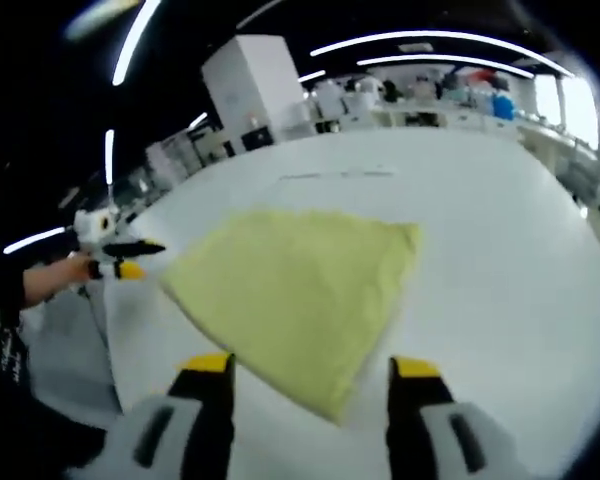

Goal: Fold the garment on the visible template until the final outline fits inside the template.

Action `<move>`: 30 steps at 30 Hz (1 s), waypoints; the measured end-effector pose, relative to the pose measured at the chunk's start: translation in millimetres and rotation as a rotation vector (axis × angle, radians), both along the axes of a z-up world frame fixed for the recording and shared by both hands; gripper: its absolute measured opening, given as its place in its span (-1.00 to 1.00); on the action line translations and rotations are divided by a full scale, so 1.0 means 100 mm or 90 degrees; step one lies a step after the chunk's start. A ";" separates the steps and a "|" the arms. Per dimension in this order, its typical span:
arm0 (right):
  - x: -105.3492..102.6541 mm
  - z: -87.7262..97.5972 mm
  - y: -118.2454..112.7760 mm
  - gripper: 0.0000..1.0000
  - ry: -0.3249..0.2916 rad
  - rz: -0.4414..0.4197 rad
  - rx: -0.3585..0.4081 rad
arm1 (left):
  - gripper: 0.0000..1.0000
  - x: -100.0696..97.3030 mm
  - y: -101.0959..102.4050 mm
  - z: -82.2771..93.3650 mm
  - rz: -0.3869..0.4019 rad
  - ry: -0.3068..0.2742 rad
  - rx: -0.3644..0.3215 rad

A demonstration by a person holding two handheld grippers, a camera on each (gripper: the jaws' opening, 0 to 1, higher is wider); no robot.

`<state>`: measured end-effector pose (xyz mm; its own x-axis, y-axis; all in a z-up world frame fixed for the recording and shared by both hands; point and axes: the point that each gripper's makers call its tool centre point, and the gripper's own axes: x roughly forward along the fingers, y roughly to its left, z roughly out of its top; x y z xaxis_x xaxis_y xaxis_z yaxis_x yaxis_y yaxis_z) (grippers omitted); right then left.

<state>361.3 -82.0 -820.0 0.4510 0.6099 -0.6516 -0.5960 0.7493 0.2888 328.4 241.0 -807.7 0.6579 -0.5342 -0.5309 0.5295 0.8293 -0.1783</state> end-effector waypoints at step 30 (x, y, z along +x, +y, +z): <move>-0.07 -0.17 -0.20 -1.00 -0.009 -0.001 -0.029 | -1.00 -0.19 0.10 -0.31 0.045 0.106 -0.048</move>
